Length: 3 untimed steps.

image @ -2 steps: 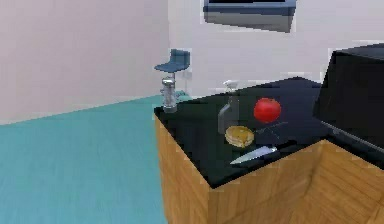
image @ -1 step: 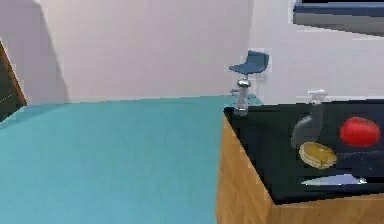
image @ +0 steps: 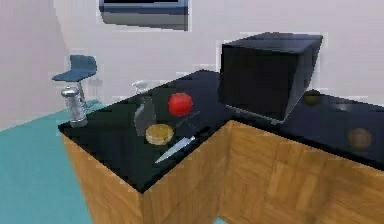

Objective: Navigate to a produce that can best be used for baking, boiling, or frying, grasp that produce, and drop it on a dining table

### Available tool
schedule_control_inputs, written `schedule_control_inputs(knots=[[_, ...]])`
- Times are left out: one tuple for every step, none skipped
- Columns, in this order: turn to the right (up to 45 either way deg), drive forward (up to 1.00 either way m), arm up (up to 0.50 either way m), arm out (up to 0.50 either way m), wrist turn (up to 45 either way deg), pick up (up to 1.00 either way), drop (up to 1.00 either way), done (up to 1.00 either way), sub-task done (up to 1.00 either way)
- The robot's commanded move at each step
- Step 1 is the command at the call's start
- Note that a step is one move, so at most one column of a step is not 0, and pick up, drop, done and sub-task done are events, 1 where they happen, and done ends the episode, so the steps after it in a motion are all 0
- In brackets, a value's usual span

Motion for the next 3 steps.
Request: schedule_control_inputs(knots=[[36.0,0.00,0.00,0.00,0.0,0.00,0.00,0.00,0.00],[0.0,0.45,0.00,0.00,0.0,0.00,0.00,0.00,0.00],[-45.0,0.00,0.00,0.00,0.0,0.00,0.00,0.00,0.00]])
